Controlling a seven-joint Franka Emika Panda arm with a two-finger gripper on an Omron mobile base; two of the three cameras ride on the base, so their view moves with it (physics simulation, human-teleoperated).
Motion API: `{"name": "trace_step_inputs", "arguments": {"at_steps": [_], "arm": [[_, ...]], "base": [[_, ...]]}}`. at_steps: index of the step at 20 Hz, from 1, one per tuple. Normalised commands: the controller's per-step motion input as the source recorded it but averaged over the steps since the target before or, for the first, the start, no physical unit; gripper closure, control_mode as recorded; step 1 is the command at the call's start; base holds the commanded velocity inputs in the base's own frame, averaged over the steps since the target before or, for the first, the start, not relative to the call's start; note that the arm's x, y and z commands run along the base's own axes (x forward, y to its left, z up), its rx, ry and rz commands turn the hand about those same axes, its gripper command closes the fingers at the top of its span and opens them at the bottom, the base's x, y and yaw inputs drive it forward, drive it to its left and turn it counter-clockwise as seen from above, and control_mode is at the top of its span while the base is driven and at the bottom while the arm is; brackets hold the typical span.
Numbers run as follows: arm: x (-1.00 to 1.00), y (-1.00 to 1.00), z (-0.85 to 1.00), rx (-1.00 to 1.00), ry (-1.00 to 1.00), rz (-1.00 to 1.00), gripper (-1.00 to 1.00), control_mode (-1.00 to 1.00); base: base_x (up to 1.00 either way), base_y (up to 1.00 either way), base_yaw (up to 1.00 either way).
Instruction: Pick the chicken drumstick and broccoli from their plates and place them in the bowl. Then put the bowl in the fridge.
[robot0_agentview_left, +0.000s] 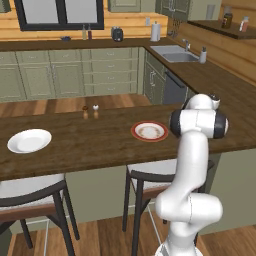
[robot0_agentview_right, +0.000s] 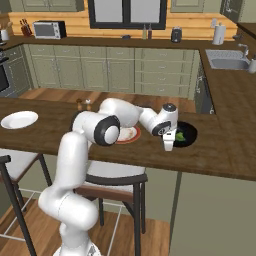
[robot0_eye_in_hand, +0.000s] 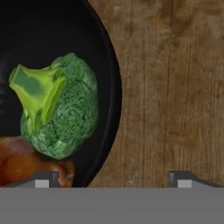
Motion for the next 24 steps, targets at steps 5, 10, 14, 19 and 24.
{"name": "trace_step_inputs", "arguments": {"at_steps": [5, 10, 14, 19, 24], "arm": [[0.16, -0.18, -0.22, 0.00, 0.00, -0.08, 1.00, -1.00], [0.14, -0.36, -0.29, 0.00, 0.00, -0.03, 1.00, -1.00], [0.22, -0.15, 0.00, 0.00, 0.00, 0.00, 1.00, -1.00], [-0.33, 0.00, 0.23, 0.06, 0.03, 0.07, 1.00, -1.00], [-1.00, 0.42, 1.00, 0.02, 0.01, 0.31, 1.00, -1.00]], "base": [[0.00, 0.00, 0.00], [0.00, 0.00, 0.00], [0.00, 0.00, 0.00], [0.00, 0.00, 0.00], [0.00, 0.00, 0.00]]}}
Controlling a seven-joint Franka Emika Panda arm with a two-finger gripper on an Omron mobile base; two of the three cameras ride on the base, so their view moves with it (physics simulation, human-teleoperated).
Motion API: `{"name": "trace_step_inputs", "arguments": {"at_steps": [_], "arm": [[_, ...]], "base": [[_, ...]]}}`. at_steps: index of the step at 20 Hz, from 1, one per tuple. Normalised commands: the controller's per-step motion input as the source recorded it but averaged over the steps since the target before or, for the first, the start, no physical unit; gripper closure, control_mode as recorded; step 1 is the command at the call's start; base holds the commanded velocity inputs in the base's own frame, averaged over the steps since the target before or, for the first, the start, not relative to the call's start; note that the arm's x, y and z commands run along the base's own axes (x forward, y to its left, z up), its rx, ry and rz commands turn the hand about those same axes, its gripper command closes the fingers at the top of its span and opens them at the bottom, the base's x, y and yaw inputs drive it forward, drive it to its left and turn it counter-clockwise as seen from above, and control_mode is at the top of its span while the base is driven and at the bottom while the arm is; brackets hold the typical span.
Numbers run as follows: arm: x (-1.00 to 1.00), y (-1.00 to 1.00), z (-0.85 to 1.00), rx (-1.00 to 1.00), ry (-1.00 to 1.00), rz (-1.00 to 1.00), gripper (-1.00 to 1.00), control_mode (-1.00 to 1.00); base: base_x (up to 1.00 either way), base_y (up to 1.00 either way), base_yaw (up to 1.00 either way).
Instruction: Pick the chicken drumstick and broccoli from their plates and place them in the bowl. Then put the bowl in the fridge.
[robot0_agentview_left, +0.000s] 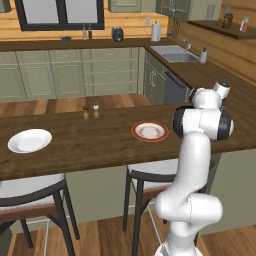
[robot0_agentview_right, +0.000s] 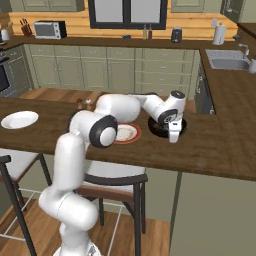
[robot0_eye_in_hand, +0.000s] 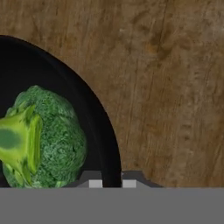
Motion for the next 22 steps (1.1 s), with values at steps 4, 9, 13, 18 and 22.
{"name": "trace_step_inputs", "arguments": {"at_steps": [4, 9, 13, 18, 22], "arm": [[-1.00, 0.59, 0.89, 0.00, 0.00, 0.41, 1.00, -1.00], [-1.00, 0.81, 0.55, 0.00, 0.00, 0.37, 1.00, -1.00], [-1.00, 0.89, 0.10, 0.11, 0.00, 0.28, 1.00, -1.00], [-1.00, 0.84, 0.04, 0.13, -0.01, 0.21, 1.00, -1.00], [-1.00, 0.87, 0.44, 0.00, -0.05, 0.18, 1.00, -1.00]], "base": [[0.00, 0.00, 0.00], [0.00, 0.00, 0.00], [0.00, 0.00, 0.00], [0.00, 0.00, 0.00], [0.00, 0.00, 0.00]]}}
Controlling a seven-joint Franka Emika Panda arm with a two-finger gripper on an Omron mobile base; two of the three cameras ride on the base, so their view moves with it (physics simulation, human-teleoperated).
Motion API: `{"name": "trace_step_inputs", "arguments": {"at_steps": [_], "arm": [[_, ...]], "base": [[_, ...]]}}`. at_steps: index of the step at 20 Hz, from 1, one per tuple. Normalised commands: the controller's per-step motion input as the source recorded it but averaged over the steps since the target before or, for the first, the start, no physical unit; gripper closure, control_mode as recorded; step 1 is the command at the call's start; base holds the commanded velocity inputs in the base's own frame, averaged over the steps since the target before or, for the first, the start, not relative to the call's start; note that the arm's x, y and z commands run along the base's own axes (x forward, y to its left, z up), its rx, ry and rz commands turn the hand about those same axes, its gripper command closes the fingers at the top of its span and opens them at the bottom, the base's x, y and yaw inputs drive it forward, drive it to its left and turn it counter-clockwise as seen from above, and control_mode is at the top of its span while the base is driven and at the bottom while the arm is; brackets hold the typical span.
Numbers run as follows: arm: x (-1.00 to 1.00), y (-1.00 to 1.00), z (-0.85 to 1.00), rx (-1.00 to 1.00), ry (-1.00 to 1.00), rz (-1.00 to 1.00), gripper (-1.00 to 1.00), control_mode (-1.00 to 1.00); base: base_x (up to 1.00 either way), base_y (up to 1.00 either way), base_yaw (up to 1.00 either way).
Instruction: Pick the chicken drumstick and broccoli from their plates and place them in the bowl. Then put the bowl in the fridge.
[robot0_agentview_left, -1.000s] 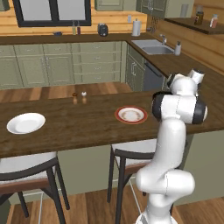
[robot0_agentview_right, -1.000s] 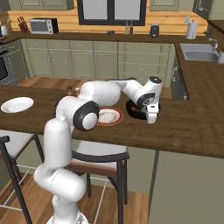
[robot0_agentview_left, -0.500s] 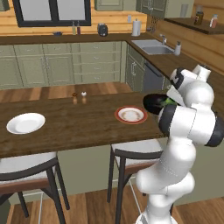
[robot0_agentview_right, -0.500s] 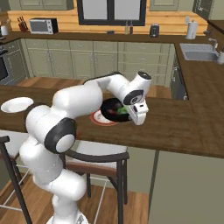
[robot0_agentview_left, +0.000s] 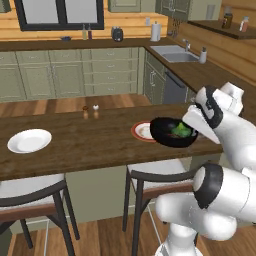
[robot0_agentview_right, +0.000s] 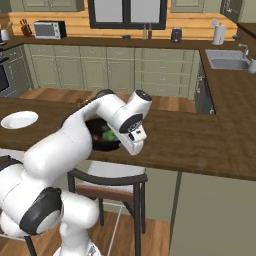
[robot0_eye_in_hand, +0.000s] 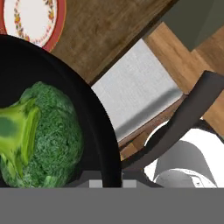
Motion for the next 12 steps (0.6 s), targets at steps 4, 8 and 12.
{"name": "trace_step_inputs", "arguments": {"at_steps": [4, 8, 12], "arm": [[-1.00, 0.93, 0.57, -0.08, -0.03, 0.09, 1.00, -1.00], [-0.53, 0.58, 0.10, -0.08, 0.00, 0.04, 1.00, -1.00], [0.00, 0.00, 0.00, 0.00, 0.00, 0.00, 1.00, 1.00]], "base": [[0.00, 0.00, 0.00], [0.00, 0.00, 0.00], [-0.29, 0.05, 0.00]]}}
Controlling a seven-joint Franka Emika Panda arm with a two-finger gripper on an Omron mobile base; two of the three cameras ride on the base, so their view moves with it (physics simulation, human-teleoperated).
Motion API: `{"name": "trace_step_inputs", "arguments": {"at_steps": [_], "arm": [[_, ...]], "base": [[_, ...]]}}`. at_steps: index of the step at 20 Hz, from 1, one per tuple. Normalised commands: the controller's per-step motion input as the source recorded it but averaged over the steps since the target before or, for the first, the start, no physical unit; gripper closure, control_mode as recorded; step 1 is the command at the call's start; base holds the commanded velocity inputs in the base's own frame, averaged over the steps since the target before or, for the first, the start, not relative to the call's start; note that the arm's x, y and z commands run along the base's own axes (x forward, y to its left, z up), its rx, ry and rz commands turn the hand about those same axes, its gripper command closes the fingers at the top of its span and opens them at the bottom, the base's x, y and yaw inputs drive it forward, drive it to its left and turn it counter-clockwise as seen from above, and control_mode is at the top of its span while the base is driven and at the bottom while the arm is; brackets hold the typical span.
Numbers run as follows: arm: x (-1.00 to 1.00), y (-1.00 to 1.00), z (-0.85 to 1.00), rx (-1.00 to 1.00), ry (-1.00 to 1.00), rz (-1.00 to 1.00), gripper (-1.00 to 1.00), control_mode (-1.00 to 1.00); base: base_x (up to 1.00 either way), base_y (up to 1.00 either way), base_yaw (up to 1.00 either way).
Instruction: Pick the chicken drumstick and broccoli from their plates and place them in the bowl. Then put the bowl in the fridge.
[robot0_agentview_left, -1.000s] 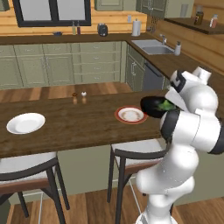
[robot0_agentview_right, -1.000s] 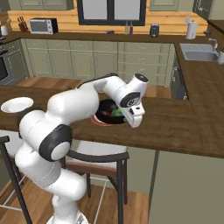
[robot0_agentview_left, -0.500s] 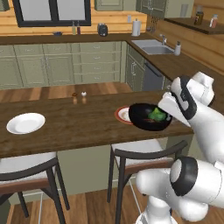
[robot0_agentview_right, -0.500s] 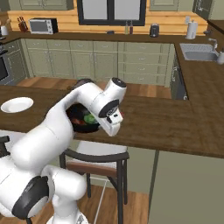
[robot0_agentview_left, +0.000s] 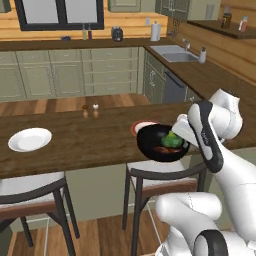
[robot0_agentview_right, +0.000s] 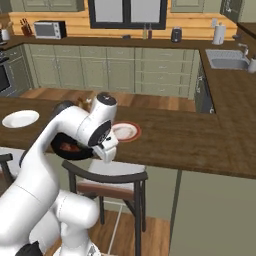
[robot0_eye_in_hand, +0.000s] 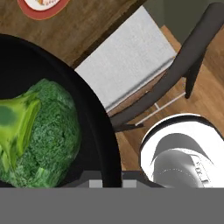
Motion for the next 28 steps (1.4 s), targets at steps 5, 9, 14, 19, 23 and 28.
{"name": "trace_step_inputs", "arguments": {"at_steps": [5, 9, 14, 19, 23, 28], "arm": [[0.00, 0.00, 0.00, 0.00, 0.00, 0.00, 1.00, 1.00], [0.00, 0.00, 0.00, 0.00, 0.00, 0.00, 1.00, 1.00], [0.00, 0.00, 0.00, 0.00, 0.00, 0.00, 1.00, 1.00], [0.00, 0.00, 0.00, 0.00, 0.00, 0.00, 1.00, 1.00], [0.00, 0.00, 0.00, 0.00, 0.00, 0.00, 1.00, 1.00], [0.00, 0.00, 0.00, 0.00, 0.00, 0.00, 1.00, 1.00]], "base": [[-0.99, 0.89, -0.05], [-0.84, 1.00, -0.01], [-0.58, 1.00, 0.00], [-0.28, 1.00, 0.00], [-0.04, 1.00, 0.00], [0.12, 1.00, -0.01]]}}
